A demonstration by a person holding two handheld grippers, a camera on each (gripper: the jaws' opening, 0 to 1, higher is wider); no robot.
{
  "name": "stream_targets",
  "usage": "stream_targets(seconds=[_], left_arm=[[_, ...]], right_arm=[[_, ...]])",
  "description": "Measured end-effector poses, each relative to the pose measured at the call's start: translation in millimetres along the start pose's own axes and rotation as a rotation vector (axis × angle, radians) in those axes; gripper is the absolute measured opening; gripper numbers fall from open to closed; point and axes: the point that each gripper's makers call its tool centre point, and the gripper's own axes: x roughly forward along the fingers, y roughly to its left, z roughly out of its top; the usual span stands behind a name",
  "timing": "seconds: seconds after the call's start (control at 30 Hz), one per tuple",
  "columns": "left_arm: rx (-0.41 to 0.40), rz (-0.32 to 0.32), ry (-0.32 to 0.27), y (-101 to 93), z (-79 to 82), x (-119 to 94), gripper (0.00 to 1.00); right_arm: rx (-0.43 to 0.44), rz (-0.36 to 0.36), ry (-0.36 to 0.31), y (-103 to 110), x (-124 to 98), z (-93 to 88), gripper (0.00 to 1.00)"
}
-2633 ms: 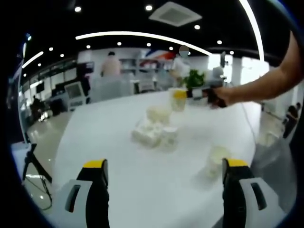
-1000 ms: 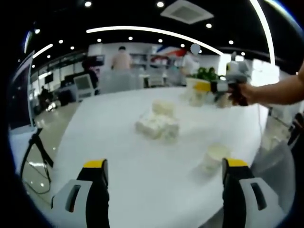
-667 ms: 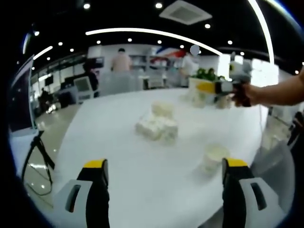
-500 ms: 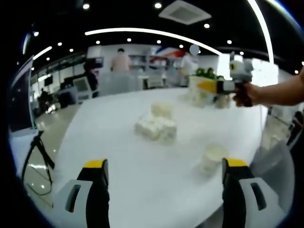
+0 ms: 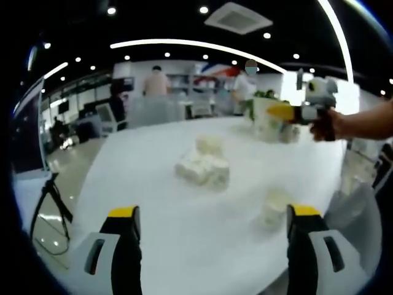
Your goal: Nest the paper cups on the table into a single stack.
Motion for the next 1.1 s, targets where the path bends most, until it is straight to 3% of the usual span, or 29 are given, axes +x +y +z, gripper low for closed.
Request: stream_targets(seconds=[0.27,0.5,1.1], left_arm=[[0.003,0.010,-0.003,-0.1,-2.9,-4,0.98],[0.040,0.009,-0.014,-1.0,-2.9,-3,0.98],[0.037,0.008,0.001,-2.3,-9.0,0,0.99]], right_arm=[[-0.004,0.030,-0.015,16,-10,3.5,0.38],[-0.018,0.053,-0.001,31,-17,-7.2,0.38],[-0.001,0.084,-0.001,70,-34,-27.1,0.37]])
